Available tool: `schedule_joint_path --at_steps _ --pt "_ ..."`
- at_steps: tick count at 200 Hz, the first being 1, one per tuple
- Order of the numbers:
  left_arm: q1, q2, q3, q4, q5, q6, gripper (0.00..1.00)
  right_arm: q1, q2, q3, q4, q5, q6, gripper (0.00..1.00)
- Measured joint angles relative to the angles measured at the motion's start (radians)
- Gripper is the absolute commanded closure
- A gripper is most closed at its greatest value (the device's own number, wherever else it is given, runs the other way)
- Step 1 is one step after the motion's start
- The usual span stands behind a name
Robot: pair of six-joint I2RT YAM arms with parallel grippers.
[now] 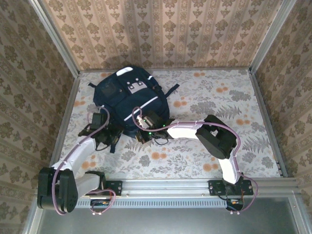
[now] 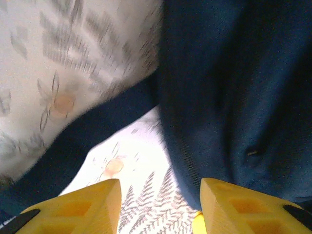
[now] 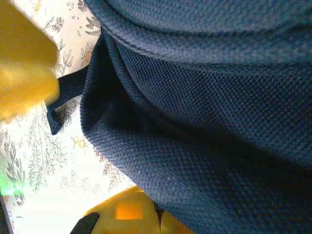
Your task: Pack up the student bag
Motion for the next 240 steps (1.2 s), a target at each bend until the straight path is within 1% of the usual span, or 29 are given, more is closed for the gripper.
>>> schedule_joint_path --at_steps 17,43,68,97,116,143,197,208,225,233,240 --pt "-0.03 0.01 -0.042 0.044 0.034 -0.069 0.53 0.0 0.0 -0.007 0.014 0.0 0.008 1.0" --pt "-0.062 0.031 -0.044 0.118 0.057 -0.126 0.55 0.0 0.0 -0.017 0.034 0.0 0.016 1.0" --pt "-0.069 0.019 -0.044 0.147 0.058 -0.148 0.56 0.0 0.0 -0.024 0.047 0.0 0.026 1.0" --pt "-0.069 -0.05 -0.04 0.146 0.045 -0.154 0.57 0.0 0.0 -0.033 0.063 0.0 0.027 1.0" --pt "-0.07 -0.06 -0.028 0.152 0.039 -0.154 0.57 0.0 0.0 -0.034 0.064 0.0 0.027 1.0" --pt "-0.084 -0.019 -0.025 0.177 0.039 -0.165 0.58 0.0 0.0 -0.034 0.064 0.0 0.027 1.0" --pt "-0.143 0.11 -0.016 0.259 0.035 -0.188 0.6 0.0 0.0 -0.034 0.064 0.0 0.027 1.0" --pt "-0.146 0.13 -0.005 0.264 0.031 -0.187 0.65 0.0 0.001 -0.034 0.064 0.0 0.027 1.0" --pt "-0.146 0.165 0.016 0.266 0.031 -0.181 0.77 0.0 0.002 -0.034 0.064 0.0 0.027 1.0" --pt "-0.145 0.183 0.024 0.269 0.031 -0.177 0.85 -0.001 0.002 -0.034 0.063 0.0 0.026 1.0" --pt "-0.144 0.197 0.032 0.271 0.032 -0.173 0.94 -0.002 0.002 -0.034 0.061 0.001 0.026 1.0"
